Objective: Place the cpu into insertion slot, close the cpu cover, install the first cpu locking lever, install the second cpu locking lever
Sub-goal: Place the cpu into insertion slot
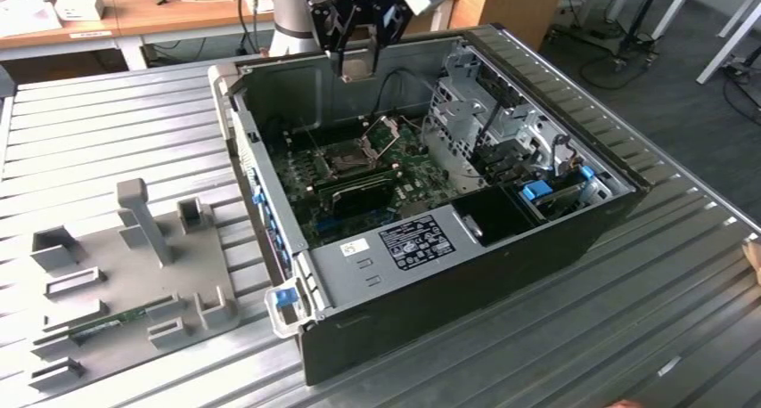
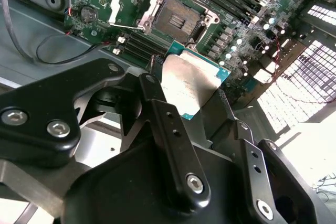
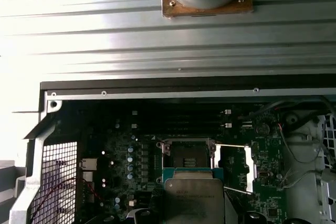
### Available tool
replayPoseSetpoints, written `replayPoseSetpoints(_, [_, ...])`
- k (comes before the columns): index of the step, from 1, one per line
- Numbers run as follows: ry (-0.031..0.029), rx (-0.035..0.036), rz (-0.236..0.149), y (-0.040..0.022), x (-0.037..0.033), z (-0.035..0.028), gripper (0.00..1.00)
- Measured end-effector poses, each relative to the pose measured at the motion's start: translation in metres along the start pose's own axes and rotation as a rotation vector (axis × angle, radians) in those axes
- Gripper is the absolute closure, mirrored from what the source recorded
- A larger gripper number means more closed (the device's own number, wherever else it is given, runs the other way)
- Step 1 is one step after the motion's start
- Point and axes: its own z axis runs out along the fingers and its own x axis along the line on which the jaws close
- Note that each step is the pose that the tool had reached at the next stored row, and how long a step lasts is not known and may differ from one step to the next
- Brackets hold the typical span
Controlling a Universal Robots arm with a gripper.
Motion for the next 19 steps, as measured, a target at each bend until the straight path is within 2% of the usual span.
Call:
replayPoseSetpoints(5, [0.0000,0.0007,0.000,-0.0002,0.0000,0.0024,0.46])
replayPoseSetpoints(13, [-0.0001,0.0005,0.000,-0.0002,0.0000,0.0028,0.46])
replayPoseSetpoints(19, [-0.0001,0.0006,0.000,-0.0007,-0.0001,0.0079,0.46])
